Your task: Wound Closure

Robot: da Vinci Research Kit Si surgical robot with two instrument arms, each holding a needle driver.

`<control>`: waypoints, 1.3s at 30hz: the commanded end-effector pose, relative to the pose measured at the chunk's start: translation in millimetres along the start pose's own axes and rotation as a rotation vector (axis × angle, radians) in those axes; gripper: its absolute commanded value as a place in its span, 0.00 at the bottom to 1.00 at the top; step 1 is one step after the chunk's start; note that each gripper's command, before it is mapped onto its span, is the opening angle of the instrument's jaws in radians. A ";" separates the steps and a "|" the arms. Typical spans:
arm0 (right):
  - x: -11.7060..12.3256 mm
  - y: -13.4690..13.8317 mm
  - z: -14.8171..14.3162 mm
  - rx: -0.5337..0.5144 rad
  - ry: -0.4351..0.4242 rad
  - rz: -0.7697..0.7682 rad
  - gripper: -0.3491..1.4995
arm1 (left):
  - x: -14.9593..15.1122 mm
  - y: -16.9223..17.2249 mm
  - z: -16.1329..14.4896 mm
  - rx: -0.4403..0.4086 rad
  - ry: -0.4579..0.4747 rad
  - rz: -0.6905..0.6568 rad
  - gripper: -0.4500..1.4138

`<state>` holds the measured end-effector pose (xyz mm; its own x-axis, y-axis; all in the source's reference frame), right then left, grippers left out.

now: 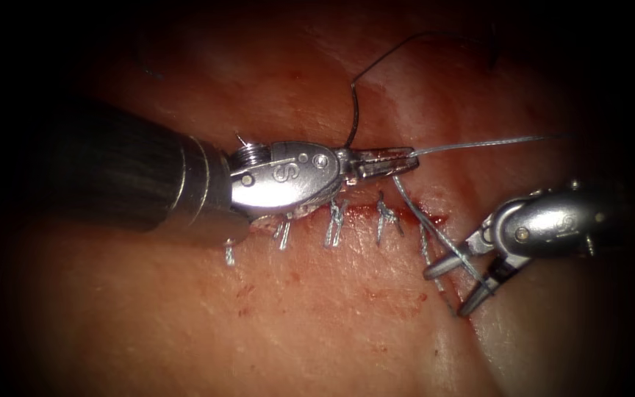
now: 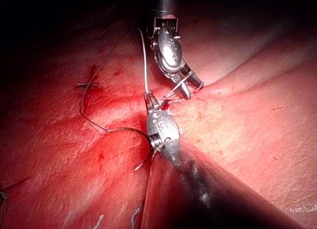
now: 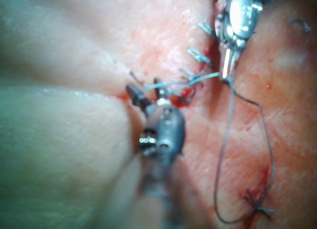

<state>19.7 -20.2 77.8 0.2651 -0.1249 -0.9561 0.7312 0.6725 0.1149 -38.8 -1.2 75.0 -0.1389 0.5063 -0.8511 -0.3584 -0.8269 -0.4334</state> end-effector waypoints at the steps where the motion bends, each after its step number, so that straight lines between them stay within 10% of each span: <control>1: -0.5 0.3 0.5 0.000 0.002 -0.002 0.48 | -0.5 0.0 0.6 -0.002 0.002 0.001 0.00; 19: 0.6 1.6 4.2 -0.057 -0.025 0.011 0.51 | -0.5 0.2 0.0 -0.008 0.002 0.001 0.00; 23: 0.4 1.6 4.5 -0.064 -0.029 0.015 0.41 | -0.5 0.1 -0.1 -0.009 0.002 0.001 0.00; 25: 0.2 1.6 4.3 -0.064 -0.029 0.027 0.05 | -0.5 0.1 -0.2 -0.010 0.002 0.001 0.00; 35: 0.8 3.2 0.9 -0.143 -0.019 0.158 0.00 | 0.0 1.4 -2.1 -0.025 0.002 -0.002 0.00; 39: 1.0 4.3 -2.6 -0.340 0.057 0.211 0.00 | 0.0 4.0 -4.4 -0.042 0.003 0.001 0.00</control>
<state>20.9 -15.6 76.1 0.3473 0.0886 -0.9336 0.4035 0.8845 0.2340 -35.5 -5.9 71.1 -0.1385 0.5053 -0.8518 -0.3169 -0.8375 -0.4453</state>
